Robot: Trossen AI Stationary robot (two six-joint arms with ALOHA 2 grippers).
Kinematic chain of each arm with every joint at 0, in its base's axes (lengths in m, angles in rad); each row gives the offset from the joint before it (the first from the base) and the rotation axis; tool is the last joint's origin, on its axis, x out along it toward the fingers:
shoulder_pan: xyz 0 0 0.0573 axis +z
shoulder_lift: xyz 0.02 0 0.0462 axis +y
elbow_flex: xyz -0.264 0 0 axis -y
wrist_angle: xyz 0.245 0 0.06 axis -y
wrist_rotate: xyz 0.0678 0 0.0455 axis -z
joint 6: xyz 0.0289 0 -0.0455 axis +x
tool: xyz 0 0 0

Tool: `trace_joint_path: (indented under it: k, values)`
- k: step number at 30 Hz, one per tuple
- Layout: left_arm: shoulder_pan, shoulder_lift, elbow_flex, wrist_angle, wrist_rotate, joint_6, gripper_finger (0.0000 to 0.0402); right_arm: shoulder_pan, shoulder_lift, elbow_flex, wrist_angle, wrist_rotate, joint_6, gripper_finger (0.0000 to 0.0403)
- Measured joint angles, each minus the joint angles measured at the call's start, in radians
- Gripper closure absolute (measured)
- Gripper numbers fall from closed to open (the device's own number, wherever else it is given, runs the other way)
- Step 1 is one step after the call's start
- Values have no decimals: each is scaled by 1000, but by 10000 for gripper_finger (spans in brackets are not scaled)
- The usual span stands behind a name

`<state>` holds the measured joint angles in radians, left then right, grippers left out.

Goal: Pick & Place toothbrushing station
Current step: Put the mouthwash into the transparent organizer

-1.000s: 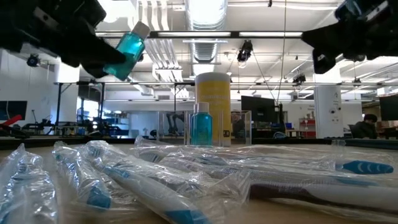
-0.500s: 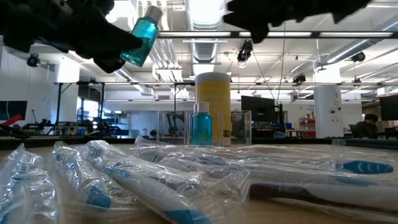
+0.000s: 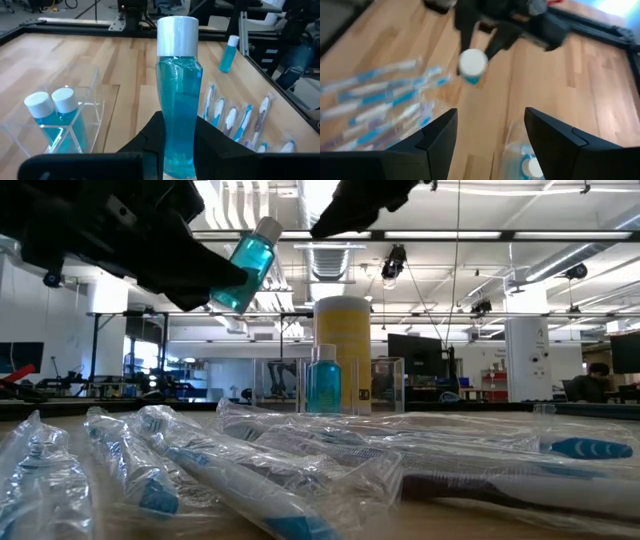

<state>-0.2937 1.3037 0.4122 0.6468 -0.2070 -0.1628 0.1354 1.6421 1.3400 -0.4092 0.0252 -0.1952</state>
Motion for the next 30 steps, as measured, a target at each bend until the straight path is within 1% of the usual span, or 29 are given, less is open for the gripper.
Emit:
trace_joint_path:
  k: [3,5,10,13,16,23,30]
  values:
    - [2,11,6,0,0,-1,339,16,52,56,-43,-5,-59,177]
    - [4,12,6,-3,0,-3,339,26,76,85,-40,-6,-85,176]
    - [10,15,6,-4,0,-6,339,38,116,131,-41,-8,-120,179]
    - [11,15,5,-15,0,-6,339,37,144,151,-28,-39,-126,182]
    - [12,20,6,-14,0,-6,339,37,164,163,-28,-66,-127,184]
    - [14,24,8,-33,-3,-7,339,25,178,163,-22,-71,-129,184]
    - [15,24,11,-28,-1,-11,339,8,180,162,25,-67,-122,184]
